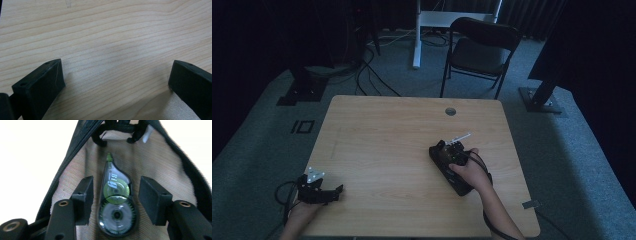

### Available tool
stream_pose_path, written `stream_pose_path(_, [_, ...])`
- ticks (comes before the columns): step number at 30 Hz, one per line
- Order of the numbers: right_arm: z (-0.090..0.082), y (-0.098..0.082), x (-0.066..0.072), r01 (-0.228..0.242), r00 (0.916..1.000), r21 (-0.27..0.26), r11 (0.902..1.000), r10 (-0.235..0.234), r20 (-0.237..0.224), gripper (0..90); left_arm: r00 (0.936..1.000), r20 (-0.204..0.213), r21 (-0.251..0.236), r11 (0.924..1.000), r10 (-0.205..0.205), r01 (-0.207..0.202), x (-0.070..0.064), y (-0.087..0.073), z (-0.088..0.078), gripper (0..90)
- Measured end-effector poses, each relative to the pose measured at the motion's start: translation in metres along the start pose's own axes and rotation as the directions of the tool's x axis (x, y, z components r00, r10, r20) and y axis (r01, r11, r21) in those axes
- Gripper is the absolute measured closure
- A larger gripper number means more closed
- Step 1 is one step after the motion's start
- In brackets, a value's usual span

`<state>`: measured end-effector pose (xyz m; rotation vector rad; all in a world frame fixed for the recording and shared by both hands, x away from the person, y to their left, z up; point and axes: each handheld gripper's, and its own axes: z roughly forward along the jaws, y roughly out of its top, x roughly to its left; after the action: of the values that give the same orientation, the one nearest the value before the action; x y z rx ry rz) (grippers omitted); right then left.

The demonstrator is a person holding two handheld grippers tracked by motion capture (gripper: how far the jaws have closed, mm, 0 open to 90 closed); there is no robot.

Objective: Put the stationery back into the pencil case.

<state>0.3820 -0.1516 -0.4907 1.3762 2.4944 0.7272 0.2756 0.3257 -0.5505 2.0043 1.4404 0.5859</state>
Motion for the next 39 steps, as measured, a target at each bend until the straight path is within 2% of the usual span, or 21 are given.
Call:
stream_pose_path(7, [-0.012,-0.002,-0.003,-0.011,0.9999,-0.066,0.9978,0.011,-0.011,43.3,1.0000,0.000,0.000,1.0000,0.000,0.000,0.000,0.000,0.000,0.1])
stream_pose_path(9, [-0.016,-0.002,-0.004,-0.023,0.9994,-0.082,0.9963,0.021,-0.026,43.0,1.0000,0.000,0.000,1.0000,0.000,0.000,0.000,0.000,0.000,0.1])
stream_pose_path(18, [-0.039,-0.002,-0.003,-0.008,0.9991,-0.153,0.9883,0.001,-0.043,42.2,1.0000,0.000,0.000,1.0000,0.000,0.000,0.000,0.000,0.000,0.1])
stream_pose_path(21, [-0.046,-0.005,-0.004,0.004,0.9992,-0.177,0.9841,-0.011,-0.039,42.1,1.0000,0.000,0.000,1.0000,0.000,0.000,0.000,0.000,0.000,0.1])
stream_pose_path(27, [-0.056,-0.012,-0.013,-0.030,0.9987,-0.216,0.9759,0.021,-0.046,40.3,1.0000,0.000,0.000,1.0000,0.000,0.000,0.000,0.000,0.000,0.1])
stream_pose_path(28, [-0.059,-0.015,-0.016,-0.039,0.9984,-0.235,0.9712,0.028,-0.049,39.6,1.0000,0.000,0.000,1.0000,0.000,0.000,0.000,0.000,0.000,0.1])
stream_pose_path(30, [-0.061,-0.016,-0.018,-0.041,0.9983,-0.241,0.9698,0.030,-0.050,39.4,1.0000,0.000,0.000,1.0000,0.000,0.000,0.000,0.000,0.000,0.1])
stream_pose_path(39, [-0.073,-0.030,-0.035,-0.077,0.9970,-0.310,0.9478,0.068,-0.037,36.3,1.0000,0.000,0.000,1.0000,0.000,0.000,0.000,0.000,0.000,0.1])
